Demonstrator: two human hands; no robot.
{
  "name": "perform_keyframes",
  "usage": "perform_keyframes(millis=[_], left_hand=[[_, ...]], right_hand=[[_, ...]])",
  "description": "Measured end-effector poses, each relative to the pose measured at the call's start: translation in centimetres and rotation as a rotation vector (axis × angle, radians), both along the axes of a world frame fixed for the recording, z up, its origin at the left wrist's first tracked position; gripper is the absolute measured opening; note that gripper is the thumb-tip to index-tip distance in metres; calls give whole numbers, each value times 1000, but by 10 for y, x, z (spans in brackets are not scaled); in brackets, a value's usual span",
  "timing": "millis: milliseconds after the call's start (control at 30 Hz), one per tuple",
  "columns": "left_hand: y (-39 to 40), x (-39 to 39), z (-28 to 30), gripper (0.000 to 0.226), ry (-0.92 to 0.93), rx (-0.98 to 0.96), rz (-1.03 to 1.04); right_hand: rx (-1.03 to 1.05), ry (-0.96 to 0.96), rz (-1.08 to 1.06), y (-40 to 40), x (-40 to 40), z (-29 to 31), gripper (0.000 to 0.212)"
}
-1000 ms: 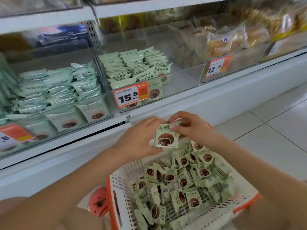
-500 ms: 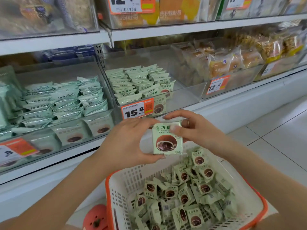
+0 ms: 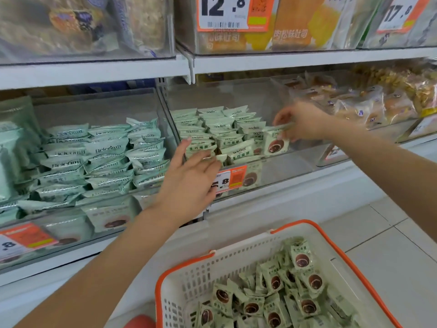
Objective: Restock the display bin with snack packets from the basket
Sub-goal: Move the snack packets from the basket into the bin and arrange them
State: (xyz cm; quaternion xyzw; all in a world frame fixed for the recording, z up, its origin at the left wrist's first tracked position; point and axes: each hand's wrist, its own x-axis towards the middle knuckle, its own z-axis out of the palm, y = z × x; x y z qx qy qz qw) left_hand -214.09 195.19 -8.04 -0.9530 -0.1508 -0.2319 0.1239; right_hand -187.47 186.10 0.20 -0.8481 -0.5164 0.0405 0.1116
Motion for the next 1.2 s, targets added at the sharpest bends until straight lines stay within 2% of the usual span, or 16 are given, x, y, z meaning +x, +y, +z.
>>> perform_keyframes(millis=[167, 333, 500, 733, 800, 867, 933, 1000, 1033, 1100, 1200], left_hand=[[2, 1, -3, 46, -17, 38, -9], [1, 4, -3, 42, -7, 24, 7], [3, 5, -6, 41, -20, 46, 5], [2, 1, -5, 49, -15, 49, -25], [1, 0, -6, 53, -36, 53, -54], [-5, 0, -9, 51, -100, 55, -113], [-15, 2, -14, 42, -198, 75, -217], [-29, 4, -26, 38, -234, 95, -312], [-38, 6, -37, 38, -213, 97, -344], [-58, 8, -69, 38, -91, 45, -382], [-88, 0, -125, 41, 313, -189, -316]], right_hand=[[-117, -23, 92, 19, 13, -21, 33], [-61, 26, 100, 24, 9, -43, 40], [-89, 47, 59, 27, 6, -47, 47], [-133, 77, -48, 16, 11, -37, 74], [-6, 44, -66, -1, 9, -30, 64], [318, -25, -102, -27, -3, -29, 41], [672, -80, -163, -61, -27, -41, 27], [796, -104, -210, -97, -52, -77, 24], [765, -81, -223, -114, -63, -105, 25], [566, 81, -220, -141, -83, -165, 31], [128, 224, -198, -167, -108, -248, 34]])
